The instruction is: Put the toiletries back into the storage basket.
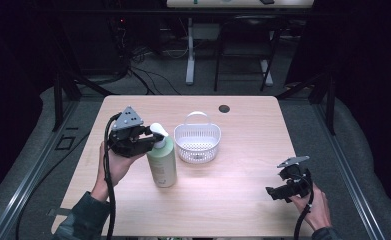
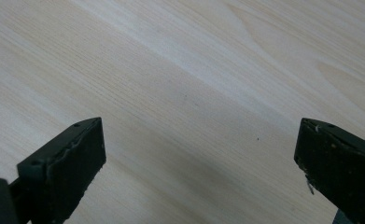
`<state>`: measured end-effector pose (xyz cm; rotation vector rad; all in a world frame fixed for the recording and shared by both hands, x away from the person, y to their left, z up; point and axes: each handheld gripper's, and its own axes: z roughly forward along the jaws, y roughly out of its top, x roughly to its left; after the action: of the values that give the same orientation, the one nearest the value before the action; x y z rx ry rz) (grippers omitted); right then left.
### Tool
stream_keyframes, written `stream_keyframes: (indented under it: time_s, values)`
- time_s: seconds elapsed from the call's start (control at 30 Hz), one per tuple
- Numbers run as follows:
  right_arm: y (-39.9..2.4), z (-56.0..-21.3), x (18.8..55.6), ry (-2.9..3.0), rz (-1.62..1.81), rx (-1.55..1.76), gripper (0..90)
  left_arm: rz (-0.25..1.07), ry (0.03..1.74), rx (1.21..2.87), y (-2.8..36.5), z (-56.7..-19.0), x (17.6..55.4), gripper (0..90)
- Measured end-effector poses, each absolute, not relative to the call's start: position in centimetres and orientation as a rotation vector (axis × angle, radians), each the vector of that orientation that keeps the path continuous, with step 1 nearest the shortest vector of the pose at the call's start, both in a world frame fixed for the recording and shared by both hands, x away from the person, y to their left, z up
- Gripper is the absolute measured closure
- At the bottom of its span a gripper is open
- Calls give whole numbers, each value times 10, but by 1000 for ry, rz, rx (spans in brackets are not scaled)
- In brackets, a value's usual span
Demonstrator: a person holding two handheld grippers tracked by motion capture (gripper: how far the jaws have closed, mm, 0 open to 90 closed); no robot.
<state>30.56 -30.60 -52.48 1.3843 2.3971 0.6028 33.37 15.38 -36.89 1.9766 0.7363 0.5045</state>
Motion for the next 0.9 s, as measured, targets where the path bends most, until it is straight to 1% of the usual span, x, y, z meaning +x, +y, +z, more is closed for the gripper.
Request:
stream_keyframes:
  time_s: [0.9]
  values:
    - [-306, -525, 306, 2398, 602, 1382, 14, 526, 695, 1977, 147, -349, 336, 672]
